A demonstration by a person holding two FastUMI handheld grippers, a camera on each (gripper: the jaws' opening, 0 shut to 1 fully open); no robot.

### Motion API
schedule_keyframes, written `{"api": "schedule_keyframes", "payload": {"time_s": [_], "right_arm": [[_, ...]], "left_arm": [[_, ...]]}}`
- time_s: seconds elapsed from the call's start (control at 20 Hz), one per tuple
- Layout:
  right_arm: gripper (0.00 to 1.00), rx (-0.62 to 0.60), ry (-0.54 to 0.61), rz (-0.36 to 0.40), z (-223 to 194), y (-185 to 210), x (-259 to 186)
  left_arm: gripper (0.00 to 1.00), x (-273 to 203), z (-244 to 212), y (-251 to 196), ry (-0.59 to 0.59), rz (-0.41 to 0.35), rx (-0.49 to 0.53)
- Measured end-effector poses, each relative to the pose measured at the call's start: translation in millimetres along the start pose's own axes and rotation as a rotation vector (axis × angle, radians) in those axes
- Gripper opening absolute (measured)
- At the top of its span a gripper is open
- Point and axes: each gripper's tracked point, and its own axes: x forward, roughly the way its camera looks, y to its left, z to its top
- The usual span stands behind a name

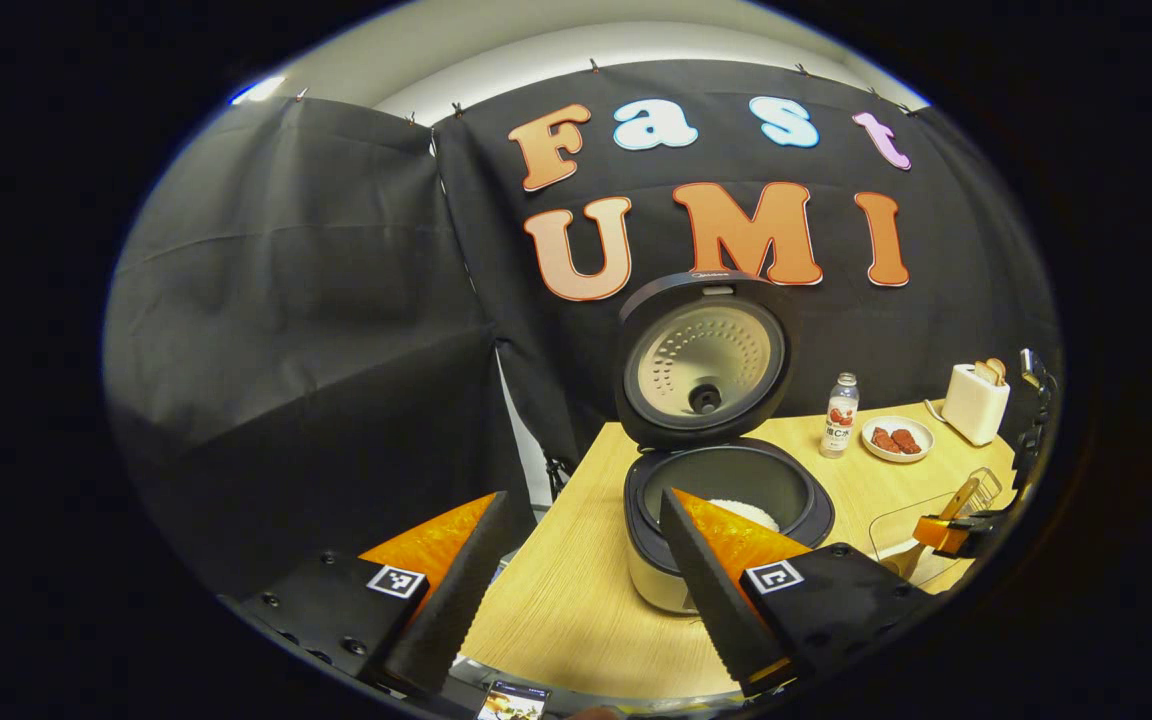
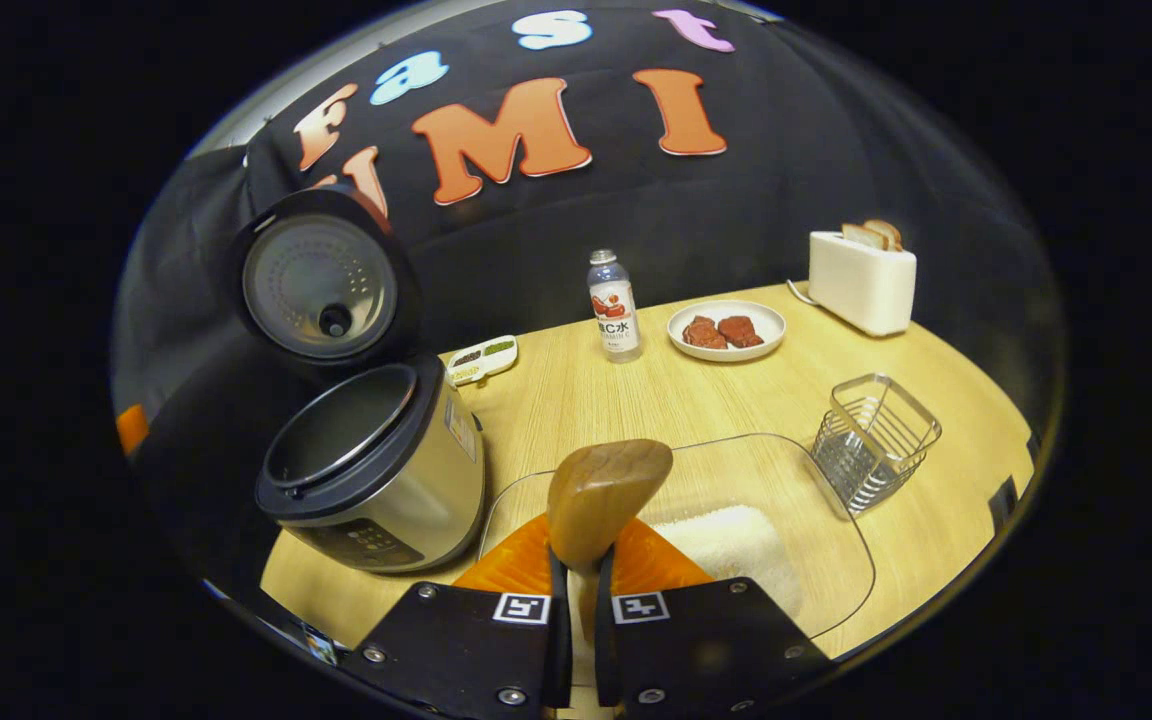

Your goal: Close the left gripper, press the button to open the rice cooker; take a wooden spoon from the chopstick holder with the right hand, scoop a spoonful of rice and pour it into the rice cooker, then put the wooden spoon back into the chopstick holder.

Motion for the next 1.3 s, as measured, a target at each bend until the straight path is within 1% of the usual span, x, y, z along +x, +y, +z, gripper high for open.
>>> {"api": "schedule_keyframes", "payload": {"time_s": [0.05,0.1,0.15,0.2,0.35,0.4,0.45,0.5,0.55,0.7,0.85,0.95,1.15,1.3], "right_arm": [[0.08,0.043,0.007,0.011,0.4,-0.9,0.6],[0.08,0.085,0.015,0.025,1.1,-2.1,0.5],[0.09,0.131,0.023,0.039,1.6,-3.8,1.4],[0.08,0.179,0.036,0.05,0.7,-5.6,2.3],[0.08,0.316,0.052,0.094,2.5,-11.6,2.5],[0.08,0.35,0.051,0.095,3.2,-15.3,2.5],[0.08,0.396,0.055,0.11,4.7,-17.2,3.1],[0.08,0.432,0.055,0.11,4.9,-20.7,3.0],[0.08,0.464,0.053,0.124,7.3,-21.0,2.7],[0.08,0.529,0.049,0.155,12.7,-28.8,-2.3],[0.08,0.597,0.052,0.18,20.8,-36.7,-7.4],[0.08,0.619,0.045,0.184,29.8,-46.8,-10.7],[0.08,0.726,0.029,0.193,48.8,-68.5,-13.7],[0.08,0.806,0.021,0.225,64.1,-74.7,-20.8]], "left_arm": [[1.0,-0.9,1.3,-0.6,-0.002,-0.003,0.001],[0.94,-0.4,2.9,-2.7,-0.004,-0.008,0.002],[1.0,-1.3,4.2,-3.7,-0.009,-0.013,0.001],[0.94,-1.7,6.7,-4.5,-0.016,-0.018,-0.003],[0.99,-3.2,13.9,1.1,-0.037,-0.017,-0.012],[1.0,-2.9,16.9,5.2,-0.042,-0.009,-0.016],[0.94,-4.0,17.5,10.4,-0.044,0.0,-0.019],[1.0,-5.1,19.0,16.3,-0.044,0.011,-0.022],[1.0,-5.1,21.1,23.2,-0.045,0.024,-0.027],[1.0,-7.4,29.7,40.7,-0.055,0.059,-0.042],[1.0,-12.8,48.1,55.5,-0.093,0.087,-0.038],[0.94,-12.3,59.1,61.6,-0.115,0.105,-0.042],[0.94,-19.6,81.9,72.8,-0.155,0.135,-0.052],[0.94,-27.8,105.7,87.3,-0.202,0.154,-0.045]]}}
